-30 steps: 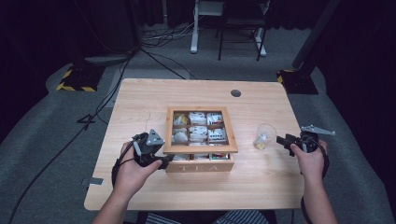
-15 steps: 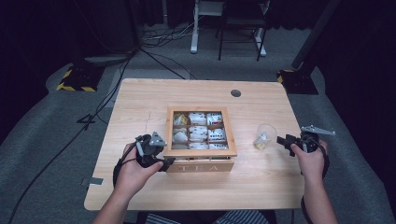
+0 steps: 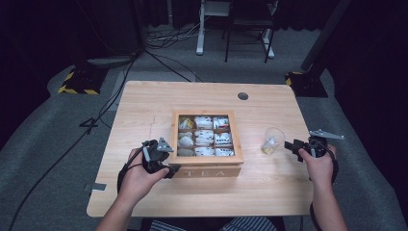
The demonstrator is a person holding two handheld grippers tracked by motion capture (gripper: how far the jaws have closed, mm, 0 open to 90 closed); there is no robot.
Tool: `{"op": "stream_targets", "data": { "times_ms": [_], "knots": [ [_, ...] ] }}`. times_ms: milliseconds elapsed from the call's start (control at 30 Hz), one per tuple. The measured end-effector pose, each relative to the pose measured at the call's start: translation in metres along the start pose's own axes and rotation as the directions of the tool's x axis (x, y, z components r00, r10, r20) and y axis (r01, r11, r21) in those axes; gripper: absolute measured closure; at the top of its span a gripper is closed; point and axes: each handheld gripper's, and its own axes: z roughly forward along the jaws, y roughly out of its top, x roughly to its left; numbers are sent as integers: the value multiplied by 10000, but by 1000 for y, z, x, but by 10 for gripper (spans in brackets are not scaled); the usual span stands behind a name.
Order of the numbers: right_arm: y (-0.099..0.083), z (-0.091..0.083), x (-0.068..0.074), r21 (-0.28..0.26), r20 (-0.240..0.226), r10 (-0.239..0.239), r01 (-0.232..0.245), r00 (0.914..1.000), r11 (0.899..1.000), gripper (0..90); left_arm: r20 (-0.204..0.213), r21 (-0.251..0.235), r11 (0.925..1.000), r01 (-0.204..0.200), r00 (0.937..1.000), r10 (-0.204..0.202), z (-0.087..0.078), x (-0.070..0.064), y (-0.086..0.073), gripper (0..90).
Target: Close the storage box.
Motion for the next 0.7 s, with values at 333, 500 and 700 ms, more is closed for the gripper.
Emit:
{"op": "stream_targets", "data": {
  "times_ms": [333,500,700],
  "knots": [
    [0,1,1,64,7,-20,20,10000,10000,468,-6,514,9986,-128,9999,128,7,-1,-1,404],
    [0,1,1,130,22,-15,14,10000,9999,467,79,614,9981,-65,10000,61,9,-1,-1,402],
    [-1,4,1,232,33,-27,26,10000,9997,461,100,661,9978,-55,9999,48,9,0,-1,381]
  ]
}}
